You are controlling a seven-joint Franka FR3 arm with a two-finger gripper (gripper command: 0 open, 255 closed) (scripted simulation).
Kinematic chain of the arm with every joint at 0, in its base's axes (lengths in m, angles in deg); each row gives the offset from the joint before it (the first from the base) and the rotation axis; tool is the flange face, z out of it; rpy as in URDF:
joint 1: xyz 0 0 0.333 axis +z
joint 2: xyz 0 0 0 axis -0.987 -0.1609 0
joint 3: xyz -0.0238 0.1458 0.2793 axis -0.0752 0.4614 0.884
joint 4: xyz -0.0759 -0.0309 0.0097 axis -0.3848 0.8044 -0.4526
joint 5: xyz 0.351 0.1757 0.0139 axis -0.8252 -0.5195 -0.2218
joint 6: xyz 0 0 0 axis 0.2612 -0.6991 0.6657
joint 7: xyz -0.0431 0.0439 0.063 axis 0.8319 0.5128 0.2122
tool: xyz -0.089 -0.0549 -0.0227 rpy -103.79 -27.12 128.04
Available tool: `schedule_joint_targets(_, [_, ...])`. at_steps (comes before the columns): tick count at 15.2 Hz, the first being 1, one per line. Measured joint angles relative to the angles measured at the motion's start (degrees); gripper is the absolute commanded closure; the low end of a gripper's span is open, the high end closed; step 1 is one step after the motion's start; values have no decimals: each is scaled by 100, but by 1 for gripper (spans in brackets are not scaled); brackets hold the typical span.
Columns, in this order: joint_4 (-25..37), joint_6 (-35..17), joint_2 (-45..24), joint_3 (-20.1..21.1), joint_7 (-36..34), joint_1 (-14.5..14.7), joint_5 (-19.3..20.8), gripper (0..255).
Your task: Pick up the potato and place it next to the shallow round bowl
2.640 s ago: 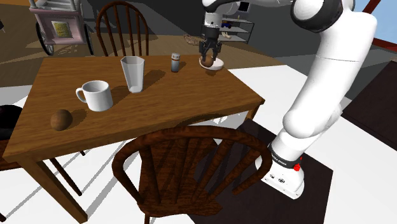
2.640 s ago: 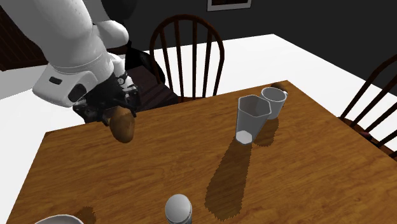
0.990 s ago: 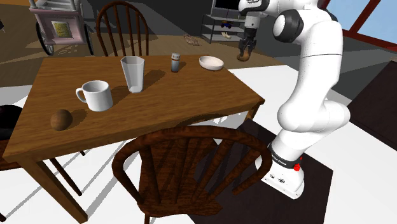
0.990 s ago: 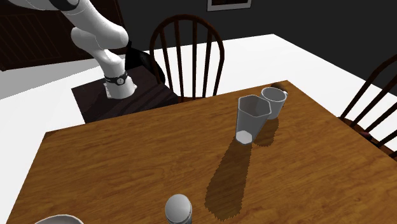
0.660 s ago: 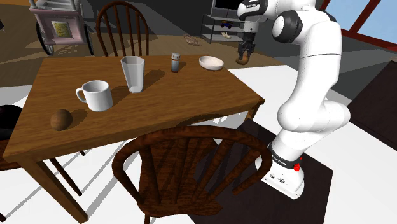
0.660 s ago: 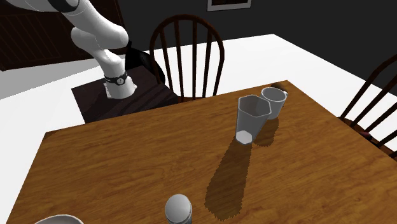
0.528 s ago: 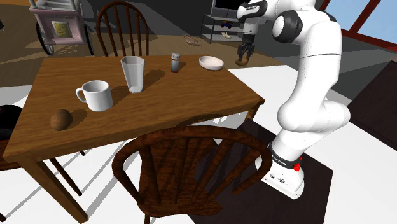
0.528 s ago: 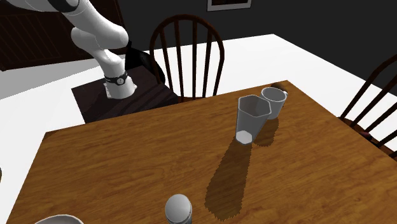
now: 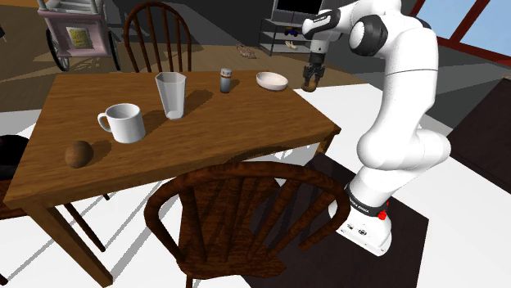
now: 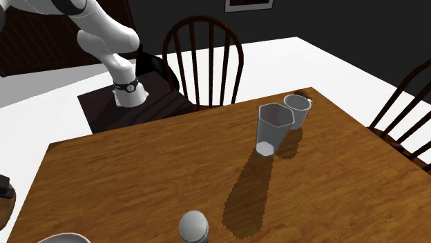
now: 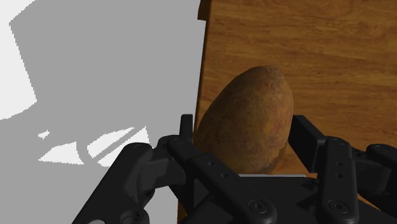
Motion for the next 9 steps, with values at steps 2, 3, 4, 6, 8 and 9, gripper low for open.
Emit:
schedule_joint_targets(2, [-68,-119,-51,3,2,-4,-6,255])
schedule_joint_targets(3, [-117,-191,-74,6,-5,1,-8,255])
schedule_joint_targets(4, [-191,-273,-84,7,-3,1,-10,255])
schedule_joint_targets(6, [-261,-391,-132,13,-13,7,-16,255])
schedule_joint_targets(8, [-360,-534,-176,13,-2,-4,-21,255])
schedule_joint_targets(9, [-379,-565,-191,15,-7,-1,-22,255])
